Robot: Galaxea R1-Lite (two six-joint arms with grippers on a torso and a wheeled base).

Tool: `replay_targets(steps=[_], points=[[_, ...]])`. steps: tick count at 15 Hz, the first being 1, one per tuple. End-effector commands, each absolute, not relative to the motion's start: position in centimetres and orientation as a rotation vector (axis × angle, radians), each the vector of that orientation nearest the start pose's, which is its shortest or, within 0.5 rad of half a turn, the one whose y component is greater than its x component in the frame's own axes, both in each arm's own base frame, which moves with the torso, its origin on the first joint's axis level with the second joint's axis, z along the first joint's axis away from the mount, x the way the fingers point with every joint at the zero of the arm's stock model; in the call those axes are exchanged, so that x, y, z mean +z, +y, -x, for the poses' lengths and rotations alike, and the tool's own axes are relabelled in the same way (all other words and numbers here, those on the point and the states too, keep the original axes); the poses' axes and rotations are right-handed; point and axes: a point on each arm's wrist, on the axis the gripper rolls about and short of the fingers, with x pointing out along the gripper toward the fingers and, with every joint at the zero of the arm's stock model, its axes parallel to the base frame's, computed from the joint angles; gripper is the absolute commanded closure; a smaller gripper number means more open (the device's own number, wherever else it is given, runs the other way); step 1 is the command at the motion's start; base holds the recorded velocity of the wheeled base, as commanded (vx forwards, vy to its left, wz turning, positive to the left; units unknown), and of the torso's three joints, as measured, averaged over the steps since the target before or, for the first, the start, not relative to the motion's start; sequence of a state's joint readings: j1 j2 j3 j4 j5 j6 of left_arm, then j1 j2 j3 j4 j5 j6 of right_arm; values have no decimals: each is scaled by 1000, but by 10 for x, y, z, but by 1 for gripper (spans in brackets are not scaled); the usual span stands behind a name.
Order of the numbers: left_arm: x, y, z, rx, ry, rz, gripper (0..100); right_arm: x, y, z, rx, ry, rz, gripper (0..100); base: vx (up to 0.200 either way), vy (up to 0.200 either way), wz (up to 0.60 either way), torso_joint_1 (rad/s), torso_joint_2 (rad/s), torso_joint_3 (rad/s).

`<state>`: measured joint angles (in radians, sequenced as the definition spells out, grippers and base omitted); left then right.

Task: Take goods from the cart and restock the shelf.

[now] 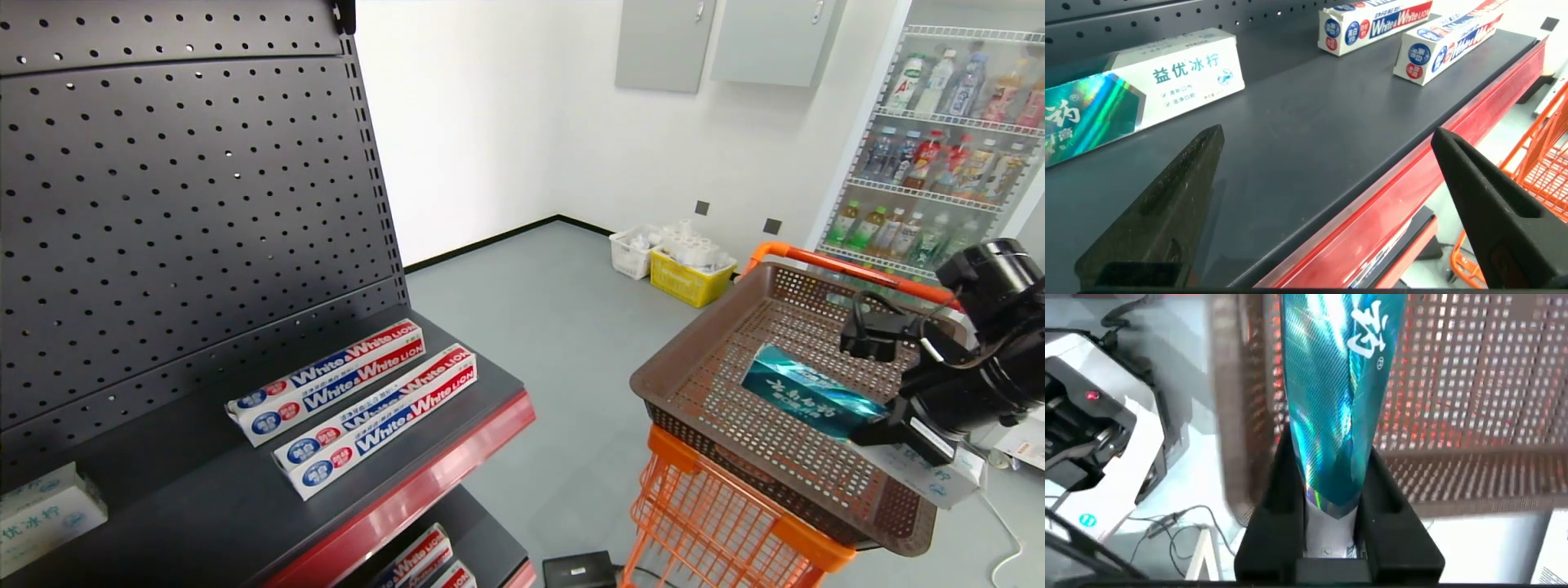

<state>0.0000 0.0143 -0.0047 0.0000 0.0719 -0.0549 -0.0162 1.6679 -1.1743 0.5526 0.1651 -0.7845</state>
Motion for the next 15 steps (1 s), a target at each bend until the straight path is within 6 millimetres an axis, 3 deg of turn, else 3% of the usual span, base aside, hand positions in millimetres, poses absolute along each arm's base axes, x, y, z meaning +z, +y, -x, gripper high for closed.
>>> replay_targets(steps=[1, 4, 7, 10, 11, 15], points=[[77, 2, 22, 72, 9, 55, 0, 211, 0, -214, 493, 840, 631, 100, 0, 0, 0, 0, 0, 0], [77, 2, 22, 72, 9, 55, 0, 212, 3, -168, 411, 764, 531, 100, 0, 0, 0, 0, 0, 0], [77, 2, 22, 72, 9, 55, 0, 211, 9, -134, 349, 610, 421, 100, 0, 0, 0, 0, 0, 0], [77, 2, 22, 72, 9, 55, 0, 213, 8, -119, 279, 512, 358, 100, 0, 0, 0, 0, 0, 0], [77, 2, 22, 72, 9, 55, 0, 212, 4, -105, 206, 425, 365, 100, 0, 0, 0, 0, 0, 0], [77, 2, 22, 72, 9, 55, 0, 197, -2, -77, 41, 323, 324, 100, 0, 0, 0, 0, 0, 0]])
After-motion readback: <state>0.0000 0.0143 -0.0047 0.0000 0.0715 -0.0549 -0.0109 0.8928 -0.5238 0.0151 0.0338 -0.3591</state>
